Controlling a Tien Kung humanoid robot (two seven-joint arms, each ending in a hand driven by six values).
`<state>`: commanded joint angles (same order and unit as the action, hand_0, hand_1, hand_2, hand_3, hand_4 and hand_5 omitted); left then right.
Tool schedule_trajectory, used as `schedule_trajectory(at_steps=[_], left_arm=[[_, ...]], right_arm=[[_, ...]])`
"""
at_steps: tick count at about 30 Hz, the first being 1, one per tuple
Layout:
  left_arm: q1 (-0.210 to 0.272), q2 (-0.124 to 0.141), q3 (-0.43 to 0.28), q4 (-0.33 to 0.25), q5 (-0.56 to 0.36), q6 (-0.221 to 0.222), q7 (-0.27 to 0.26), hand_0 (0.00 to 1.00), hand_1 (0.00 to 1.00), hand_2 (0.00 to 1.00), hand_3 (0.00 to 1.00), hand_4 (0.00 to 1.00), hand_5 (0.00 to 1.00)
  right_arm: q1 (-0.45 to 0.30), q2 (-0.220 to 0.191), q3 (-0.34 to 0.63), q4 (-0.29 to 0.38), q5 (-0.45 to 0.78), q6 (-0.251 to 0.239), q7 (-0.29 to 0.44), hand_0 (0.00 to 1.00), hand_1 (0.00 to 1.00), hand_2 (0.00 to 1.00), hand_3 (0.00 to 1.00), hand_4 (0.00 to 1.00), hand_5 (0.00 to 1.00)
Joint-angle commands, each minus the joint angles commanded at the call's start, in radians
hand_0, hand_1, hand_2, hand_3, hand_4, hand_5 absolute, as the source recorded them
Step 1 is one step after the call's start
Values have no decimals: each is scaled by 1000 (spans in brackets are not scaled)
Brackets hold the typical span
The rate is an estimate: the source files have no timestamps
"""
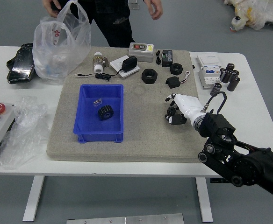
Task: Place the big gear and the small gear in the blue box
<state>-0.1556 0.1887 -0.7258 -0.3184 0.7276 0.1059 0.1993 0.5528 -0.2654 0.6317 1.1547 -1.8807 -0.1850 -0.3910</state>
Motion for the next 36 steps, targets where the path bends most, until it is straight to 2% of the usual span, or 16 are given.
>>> schedule_trajectory(at_steps=[5, 6, 12, 18, 23, 29, 34, 35, 36], left_arm=[[1, -1, 3, 0, -3, 0, -2, 653, 629, 603, 690, 668, 358], [1, -1, 4, 0, -3, 0, -2, 653, 629, 604, 689, 668, 358], [0, 0, 7, 0, -6, 0, -4, 653, 630, 604, 689, 668, 358], [0, 2, -1, -1, 1, 0, 2, 653, 628, 604, 689, 668, 358], [-2, 2, -16, -4, 21, -2, 13, 653, 628, 604, 689, 668, 358], [-7, 2, -28, -5, 38, -6, 21, 653, 630, 605, 688, 668, 357], [-12, 6, -39, -7, 55, -9, 29, 653, 629, 604, 688, 668, 356], [-13, 8, -43, -7, 60, -9, 31, 653, 629, 602, 687, 668, 358], [-14, 9, -44, -8, 62, -10, 32, 653, 629, 602, 687, 668, 358]], right_arm=[[-2, -2, -5, -7, 2, 0, 0, 273, 472, 414, 516, 444, 4], [-2, -3, -6, -8, 2, 1, 0, 275, 476, 400, 506, 398, 2], [4, -5, -3, -4, 3, -14, 9, 275, 476, 396, 503, 396, 2], [69, -1, -20, 19, 4, -40, 28, 275, 477, 393, 502, 397, 2], [163, 42, -88, 29, 19, -50, 42, 275, 477, 393, 502, 397, 2], [268, 106, -185, 71, 118, -93, 94, 276, 482, 398, 506, 403, 2], [327, 143, -256, 73, 189, -117, 128, 283, 484, 408, 509, 416, 2], [338, 149, -270, 69, 203, -119, 134, 293, 511, 532, 613, 420, 2], [344, 151, -279, 68, 213, -120, 138, 293, 511, 532, 613, 420, 2]])
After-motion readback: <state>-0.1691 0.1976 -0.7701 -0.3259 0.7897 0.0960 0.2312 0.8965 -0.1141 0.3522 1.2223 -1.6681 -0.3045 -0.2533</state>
